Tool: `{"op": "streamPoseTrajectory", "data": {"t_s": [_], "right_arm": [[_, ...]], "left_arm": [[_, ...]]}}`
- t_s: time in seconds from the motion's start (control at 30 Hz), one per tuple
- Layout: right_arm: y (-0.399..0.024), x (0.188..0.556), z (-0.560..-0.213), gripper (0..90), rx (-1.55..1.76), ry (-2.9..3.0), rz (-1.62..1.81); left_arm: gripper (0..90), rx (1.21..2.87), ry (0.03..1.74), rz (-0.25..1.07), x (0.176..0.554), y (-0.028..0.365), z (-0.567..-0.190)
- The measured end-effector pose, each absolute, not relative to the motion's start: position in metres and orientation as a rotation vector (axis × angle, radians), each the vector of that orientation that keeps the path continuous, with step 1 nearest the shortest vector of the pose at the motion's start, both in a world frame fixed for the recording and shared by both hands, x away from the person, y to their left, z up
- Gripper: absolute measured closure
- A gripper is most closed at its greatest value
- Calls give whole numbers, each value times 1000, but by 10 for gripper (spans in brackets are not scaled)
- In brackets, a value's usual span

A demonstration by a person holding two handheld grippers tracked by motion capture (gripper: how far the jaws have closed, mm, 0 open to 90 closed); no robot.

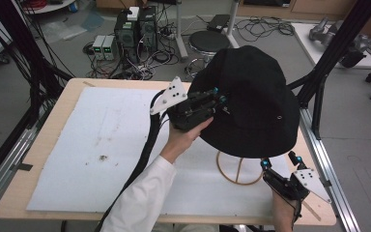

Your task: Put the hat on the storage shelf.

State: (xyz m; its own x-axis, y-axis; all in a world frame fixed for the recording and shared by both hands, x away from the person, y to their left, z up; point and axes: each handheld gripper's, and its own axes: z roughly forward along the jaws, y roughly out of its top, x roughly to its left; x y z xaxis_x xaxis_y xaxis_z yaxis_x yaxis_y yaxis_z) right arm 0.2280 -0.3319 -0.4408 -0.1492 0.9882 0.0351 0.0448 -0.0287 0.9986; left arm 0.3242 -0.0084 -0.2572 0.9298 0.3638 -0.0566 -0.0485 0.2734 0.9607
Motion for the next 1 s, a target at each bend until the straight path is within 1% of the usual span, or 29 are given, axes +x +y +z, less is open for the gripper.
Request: {"op": "streamPoseTrajectory", "data": {"t_s": [0.27, 0.37, 0.53, 0.6, 0.73, 0.9, 1.0], "right_arm": [[-334, 227, -441, 126, 1190, 1337, 1322], [-334, 227, -441, 125, 1189, 1336, 1324], [-333, 225, -441, 126, 1188, 1339, 1328], [-334, 225, -441, 126, 1191, 1340, 1324], [-333, 225, -441, 126, 1189, 1341, 1324], [-333, 226, -441, 125, 1189, 1339, 1326], [-334, 225, -441, 126, 1188, 1339, 1326]], "left_arm": [[865, 1282, 277, 215, 326, -32, -259], [865, 1286, 275, 208, 326, -35, -260], [864, 1321, 281, 190, 327, -42, -264], [864, 1365, 286, 168, 328, -46, -267], [863, 1411, 283, 176, 326, -52, -271], [863, 1430, 281, 176, 324, -55, -274], [863, 1457, 276, 212, 322, -56, -275]]}}
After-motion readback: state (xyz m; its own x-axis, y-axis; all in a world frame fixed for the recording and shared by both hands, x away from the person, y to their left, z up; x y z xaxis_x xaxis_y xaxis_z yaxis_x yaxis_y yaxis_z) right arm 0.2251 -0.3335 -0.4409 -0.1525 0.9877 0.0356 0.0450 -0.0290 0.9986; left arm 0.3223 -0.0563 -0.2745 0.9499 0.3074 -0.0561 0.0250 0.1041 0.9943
